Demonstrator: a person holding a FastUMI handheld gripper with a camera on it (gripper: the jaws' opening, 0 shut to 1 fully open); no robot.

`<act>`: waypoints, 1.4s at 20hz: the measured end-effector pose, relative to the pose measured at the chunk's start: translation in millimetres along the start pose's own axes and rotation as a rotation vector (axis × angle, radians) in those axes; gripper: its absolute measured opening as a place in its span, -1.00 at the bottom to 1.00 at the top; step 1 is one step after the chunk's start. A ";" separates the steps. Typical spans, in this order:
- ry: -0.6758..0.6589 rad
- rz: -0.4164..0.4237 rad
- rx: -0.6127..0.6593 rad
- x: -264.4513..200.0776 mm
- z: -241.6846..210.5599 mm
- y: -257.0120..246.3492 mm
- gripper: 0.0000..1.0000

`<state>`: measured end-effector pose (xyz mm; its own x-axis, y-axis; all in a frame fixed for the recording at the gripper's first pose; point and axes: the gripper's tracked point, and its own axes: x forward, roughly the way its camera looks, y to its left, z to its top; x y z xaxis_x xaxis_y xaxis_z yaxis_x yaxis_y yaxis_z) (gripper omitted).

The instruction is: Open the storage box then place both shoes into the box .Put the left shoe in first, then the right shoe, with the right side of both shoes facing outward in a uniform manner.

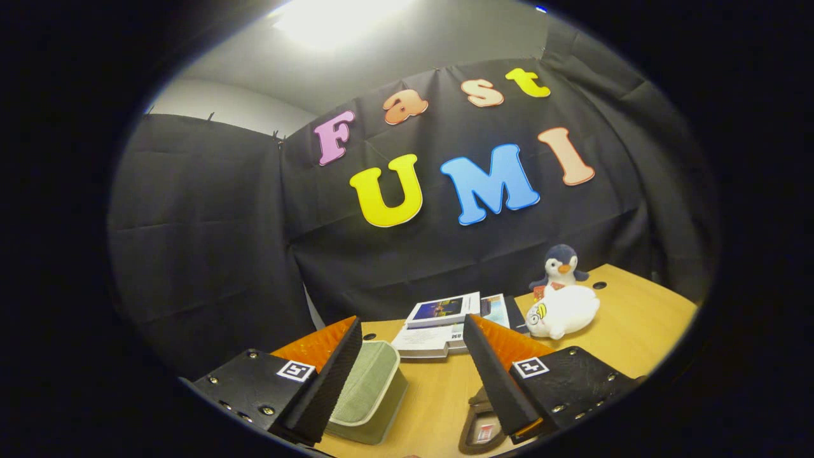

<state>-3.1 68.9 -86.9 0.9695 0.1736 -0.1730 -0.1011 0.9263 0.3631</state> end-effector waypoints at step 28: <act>0.469 0.219 0.984 31.7 -184.5 62.8 0.95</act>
<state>-19.8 194.3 -238.5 0.7507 0.6032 -0.2696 0.1627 0.2267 0.9603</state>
